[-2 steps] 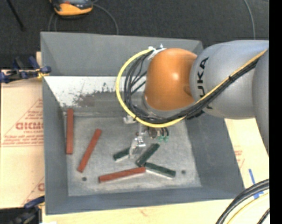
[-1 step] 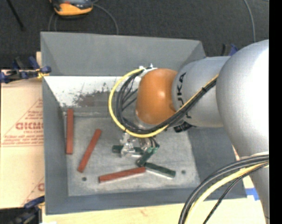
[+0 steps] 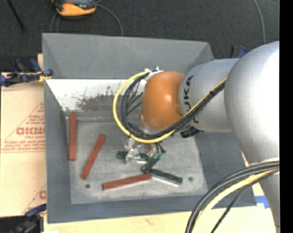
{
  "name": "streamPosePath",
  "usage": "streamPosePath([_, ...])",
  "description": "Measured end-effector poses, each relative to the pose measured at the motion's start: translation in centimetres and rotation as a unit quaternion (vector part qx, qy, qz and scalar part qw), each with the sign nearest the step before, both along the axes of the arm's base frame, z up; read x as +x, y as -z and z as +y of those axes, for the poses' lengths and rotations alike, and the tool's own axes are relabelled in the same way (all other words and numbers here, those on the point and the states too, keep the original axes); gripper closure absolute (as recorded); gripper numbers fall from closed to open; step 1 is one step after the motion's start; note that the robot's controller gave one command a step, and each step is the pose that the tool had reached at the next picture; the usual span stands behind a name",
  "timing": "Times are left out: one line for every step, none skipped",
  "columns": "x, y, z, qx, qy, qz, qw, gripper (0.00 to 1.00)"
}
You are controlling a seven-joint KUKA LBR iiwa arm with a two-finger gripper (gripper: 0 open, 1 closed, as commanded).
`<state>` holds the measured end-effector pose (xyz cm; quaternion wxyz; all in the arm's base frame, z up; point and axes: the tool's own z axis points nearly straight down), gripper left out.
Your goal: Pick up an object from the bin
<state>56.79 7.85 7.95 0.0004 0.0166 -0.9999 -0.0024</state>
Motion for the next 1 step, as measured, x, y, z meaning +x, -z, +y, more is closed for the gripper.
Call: streamPosePath([0.58, -19.78, 0.3, -0.003, -0.02, -0.0022, 0.9998, 1.0])
